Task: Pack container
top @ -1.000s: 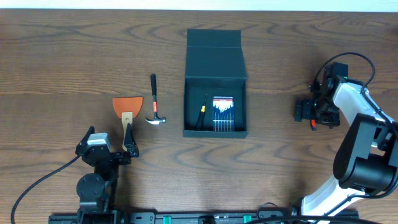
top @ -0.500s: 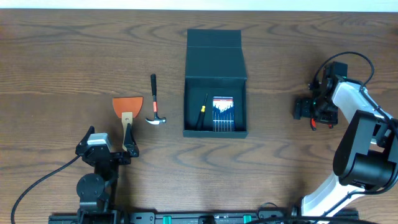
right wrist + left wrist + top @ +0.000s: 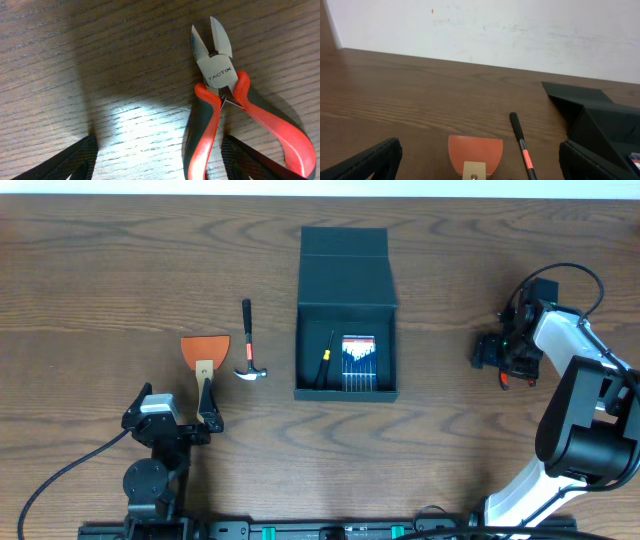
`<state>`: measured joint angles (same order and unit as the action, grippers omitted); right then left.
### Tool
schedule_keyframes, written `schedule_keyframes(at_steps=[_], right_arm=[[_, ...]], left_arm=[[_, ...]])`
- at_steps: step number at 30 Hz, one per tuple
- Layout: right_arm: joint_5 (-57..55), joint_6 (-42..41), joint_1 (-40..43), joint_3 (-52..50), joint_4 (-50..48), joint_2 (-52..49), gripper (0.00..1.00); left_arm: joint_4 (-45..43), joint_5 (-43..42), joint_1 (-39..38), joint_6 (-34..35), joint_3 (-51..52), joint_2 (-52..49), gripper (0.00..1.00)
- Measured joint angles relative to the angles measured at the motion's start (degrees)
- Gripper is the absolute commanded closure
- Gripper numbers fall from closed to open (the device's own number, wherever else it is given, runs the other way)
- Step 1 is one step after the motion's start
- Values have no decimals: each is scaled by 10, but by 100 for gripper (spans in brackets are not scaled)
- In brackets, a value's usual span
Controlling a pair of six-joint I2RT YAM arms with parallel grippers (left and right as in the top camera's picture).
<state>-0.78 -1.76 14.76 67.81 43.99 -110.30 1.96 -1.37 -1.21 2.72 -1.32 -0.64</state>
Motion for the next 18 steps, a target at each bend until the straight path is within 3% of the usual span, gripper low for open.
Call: schedule_keyframes(at_steps=[6, 11, 16, 18], right_arm=[[0, -6, 0, 1, 5, -1, 27], [0, -9, 0, 3, 12, -2, 41], [-4, -16, 0, 3, 13, -2, 42], [-8, -23, 0, 3, 14, -2, 36]], left_arm=[[0, 0, 0, 0, 0, 0, 2], [0, 0, 0, 0, 0, 0, 1], [0, 0, 0, 0, 0, 0, 2], [0, 0, 0, 0, 0, 0, 2]])
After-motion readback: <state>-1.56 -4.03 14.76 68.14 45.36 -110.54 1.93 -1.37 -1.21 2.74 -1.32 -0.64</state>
